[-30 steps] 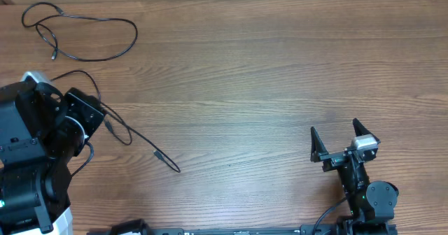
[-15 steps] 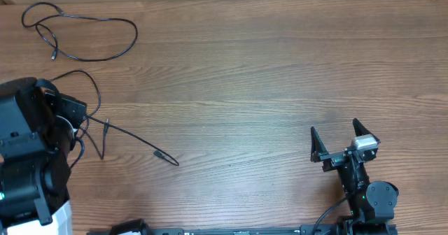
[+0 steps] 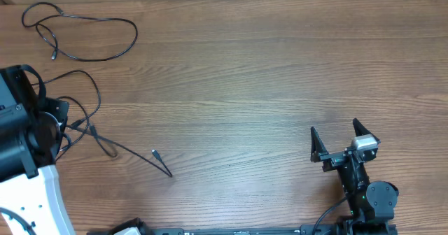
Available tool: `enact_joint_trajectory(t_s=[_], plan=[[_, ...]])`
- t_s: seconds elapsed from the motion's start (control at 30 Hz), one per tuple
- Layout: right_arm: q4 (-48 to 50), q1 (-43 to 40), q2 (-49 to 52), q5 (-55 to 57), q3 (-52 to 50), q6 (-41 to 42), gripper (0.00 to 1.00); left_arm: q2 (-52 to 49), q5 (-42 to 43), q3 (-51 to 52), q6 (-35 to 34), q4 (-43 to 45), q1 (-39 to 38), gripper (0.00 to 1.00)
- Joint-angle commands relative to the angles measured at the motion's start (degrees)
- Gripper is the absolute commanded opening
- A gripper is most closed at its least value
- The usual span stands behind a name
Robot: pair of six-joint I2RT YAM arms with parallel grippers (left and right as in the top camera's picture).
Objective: Untangle cables
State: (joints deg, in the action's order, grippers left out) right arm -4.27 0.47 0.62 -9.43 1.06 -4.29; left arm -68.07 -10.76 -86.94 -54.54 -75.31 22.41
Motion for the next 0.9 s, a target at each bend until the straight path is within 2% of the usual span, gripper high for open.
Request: enact_joint_trajectory(t_s=[0.0, 0.47, 0.87], plan=[[0.3, 0.2, -0.5, 0.4, -0.6, -0.1, 1.0, -1.9, -1.4, -1.3, -1.0, -0.1, 1.8, 0.05], [0.3, 0.2, -0.5, 0.4, -0.6, -0.1, 1.0, -8.5, -1.4, -1.3, -3.8, -1.1, 14.9, 0.04], [0.3, 0.2, -0.5, 0.4, -0.6, -0.1, 1.0, -16.4, -3.9, -1.3, -7.5, -1.0, 22.8, 0.05]])
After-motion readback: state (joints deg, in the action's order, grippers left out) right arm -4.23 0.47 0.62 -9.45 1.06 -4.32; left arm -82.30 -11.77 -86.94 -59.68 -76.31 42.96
